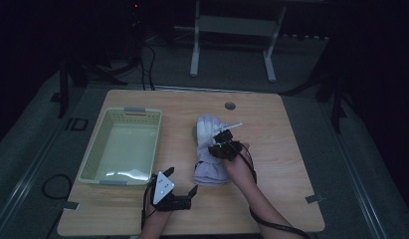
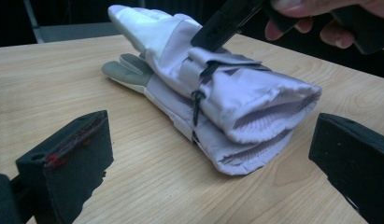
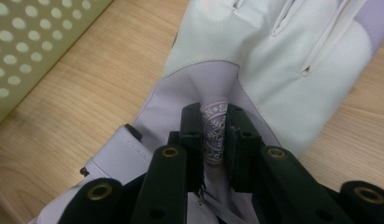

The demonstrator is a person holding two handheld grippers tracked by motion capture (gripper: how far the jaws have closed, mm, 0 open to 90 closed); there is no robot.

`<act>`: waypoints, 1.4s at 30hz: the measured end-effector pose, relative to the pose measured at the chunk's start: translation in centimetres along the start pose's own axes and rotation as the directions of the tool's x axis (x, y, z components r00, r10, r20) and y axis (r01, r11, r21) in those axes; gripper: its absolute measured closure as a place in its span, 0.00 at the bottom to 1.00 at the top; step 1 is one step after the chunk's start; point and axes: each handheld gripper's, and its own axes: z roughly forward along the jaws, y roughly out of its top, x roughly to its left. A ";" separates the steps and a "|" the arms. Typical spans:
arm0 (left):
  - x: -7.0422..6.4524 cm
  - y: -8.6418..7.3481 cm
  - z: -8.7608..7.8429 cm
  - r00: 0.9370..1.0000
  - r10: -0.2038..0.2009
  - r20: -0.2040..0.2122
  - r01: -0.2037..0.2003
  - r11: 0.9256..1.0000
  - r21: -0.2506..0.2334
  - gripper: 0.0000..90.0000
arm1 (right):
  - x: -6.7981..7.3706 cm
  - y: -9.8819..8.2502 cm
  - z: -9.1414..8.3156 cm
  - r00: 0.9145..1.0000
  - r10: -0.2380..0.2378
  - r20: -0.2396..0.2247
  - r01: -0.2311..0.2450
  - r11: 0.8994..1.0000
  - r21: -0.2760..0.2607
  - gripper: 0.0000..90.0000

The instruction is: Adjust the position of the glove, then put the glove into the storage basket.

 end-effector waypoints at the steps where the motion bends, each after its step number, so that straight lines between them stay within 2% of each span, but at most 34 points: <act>1: 0.0 0.0 0.0 1.000 0.001 0.000 -0.001 1.000 0.001 0.00 | 0.0 0.0 0.1 1.000 0.002 -0.004 -0.002 1.000 0.004 0.87; 7: 0.0 0.0 0.0 1.000 0.001 0.000 -0.001 1.000 0.001 0.00 | -0.2 0.1 1.1 0.999 0.000 -0.032 0.001 0.999 0.035 0.84; 10: 0.0 0.0 0.0 1.000 -0.001 -0.001 0.001 1.000 0.000 0.00 | -0.3 0.3 1.1 0.999 -0.007 -0.037 0.008 0.999 0.037 0.80; 12: 0.0 0.0 0.0 1.000 -0.003 -0.001 0.003 1.000 0.000 0.00 | -0.4 0.4 0.7 0.998 -0.027 -0.049 0.028 0.999 0.025 0.76; 14: 0.0 0.0 0.0 1.000 -0.004 -0.001 0.004 1.000 0.000 0.00 | -0.6 0.5 0.4 0.998 -0.027 -0.056 0.028 1.000 0.014 0.74; 15: 0.0 0.0 0.0 1.000 -0.006 0.000 0.006 1.000 0.000 0.00 | -0.8 0.6 0.1 0.996 -0.055 -0.072 0.055 0.998 0.000 0.66; 17: 0.0 0.0 0.0 1.000 -0.006 0.000 0.006 1.000 0.000 0.00 | -0.8 0.5 -0.3 0.994 -0.080 -0.068 0.078 0.997 -0.021 0.56; 18: 0.0 0.0 0.0 1.000 -0.006 0.000 0.006 1.000 0.000 0.00 | -0.8 0.5 -0.3 0.994 -0.080 -0.068 0.078 0.997 -0.021 0.56; 19: 0.1 0.0 0.0 1.000 -0.003 0.000 0.003 1.000 0.004 0.00 | -0.9 0.5 -0.7 0.993 -0.097 -0.063 0.094 0.994 -0.048 0.47; 21: 0.1 0.0 0.0 1.000 -0.005 0.001 0.005 1.000 0.003 0.00 | -1.0 0.5 -0.9 0.993 -0.100 -0.060 0.097 0.994 -0.059 0.44; 22: 0.1 0.0 0.0 1.000 -0.010 0.001 0.010 1.000 0.003 0.00 | -1.1 0.3 -1.4 0.992 -0.108 -0.056 0.103 0.991 -0.089 0.32; 23: 0.1 0.0 0.0 1.000 -0.010 0.001 0.010 1.000 0.003 0.00 | -1.1 0.3 -1.4 0.992 -0.108 -0.056 0.103 0.991 -0.089 0.32; 24: 0.2 0.0 0.0 1.000 -0.015 0.003 0.015 1.000 0.001 0.00 | -1.3 0.1 -1.6 0.990 -0.126 -0.056 0.122 0.990 -0.078 0.24; 25: 0.2 0.0 0.0 1.000 -0.015 0.003 0.015 1.000 0.001 0.00 | -1.3 0.1 -1.6 0.990 -0.126 -0.056 0.122 0.990 -0.078 0.24; 26: 0.2 0.0 0.0 1.000 -0.021 0.004 0.021 1.000 0.000 0.00 | -1.6 -0.3 -1.7 0.989 -0.119 -0.088 0.111 0.990 -0.089 0.16; 30: 0.2 0.0 0.0 1.000 -0.020 0.002 0.020 1.000 0.000 0.00 | -2.1 -0.9 -1.9 0.986 -0.122 -0.118 0.111 0.989 -0.095 0.15; 31: 0.2 0.0 0.0 1.000 -0.020 0.003 0.020 1.000 0.000 0.00 | -2.3 -1.2 -2.0 0.984 -0.111 -0.137 0.096 0.990 -0.106 0.20; 32: 0.2 0.0 0.0 1.000 -0.023 0.004 0.023 1.000 0.000 0.00 | -2.5 -1.5 -2.2 0.981 -0.128 -0.148 0.112 0.988 -0.108 0.21; 33: 0.2 0.0 0.0 1.000 -0.023 0.004 0.023 1.000 0.000 0.00 | -2.5 -1.5 -2.2 0.981 -0.128 -0.148 0.112 0.988 -0.108 0.21; 34: 0.3 0.0 0.0 0.999 -0.037 0.013 0.037 0.999 -0.004 0.00 | -2.5 -1.6 -2.3 0.980 -0.145 -0.138 0.127 0.983 -0.132 0.21; 35: 0.4 0.0 0.1 0.999 -0.049 0.019 0.049 0.999 -0.006 0.00 | -2.7 -2.0 -2.8 0.976 -0.197 -0.091 0.178 0.967 -0.183 0.19; 36: 0.6 0.0 0.0 0.998 -0.061 0.034 0.061 0.998 -0.009 0.00 | -2.7 -2.1 -3.1 0.975 -0.209 -0.074 0.190 0.960 -0.204 0.19; 37: 0.7 0.1 0.0 0.996 -0.075 0.054 0.076 0.997 -0.007 0.00 | -2.8 -2.2 -3.4 0.975 -0.210 -0.079 0.189 0.959 -0.212 0.19; 38: 0.7 0.1 0.0 0.996 -0.075 0.054 0.076 0.997 -0.007 0.00 | -2.8 -2.2 -3.4 0.975 -0.210 -0.079 0.189 0.959 -0.212 0.19; 39: 0.8 0.6 0.1 0.994 -0.081 0.071 0.079 0.997 0.025 0.00 | -3.0 -2.3 -3.8 0.975 -0.205 -0.079 0.184 0.959 -0.217 0.19; 41: 0.6 1.1 0.0 0.994 -0.069 0.083 0.069 0.998 0.003 0.00 | -3.6 -2.8 -4.9 0.975 -0.205 -0.081 0.179 0.951 -0.252 0.19; 42: 0.6 1.1 0.0 0.994 -0.069 0.083 0.069 0.998 0.003 0.00 | -3.6 -2.8 -4.9 0.975 -0.205 -0.081 0.179 0.951 -0.252 0.19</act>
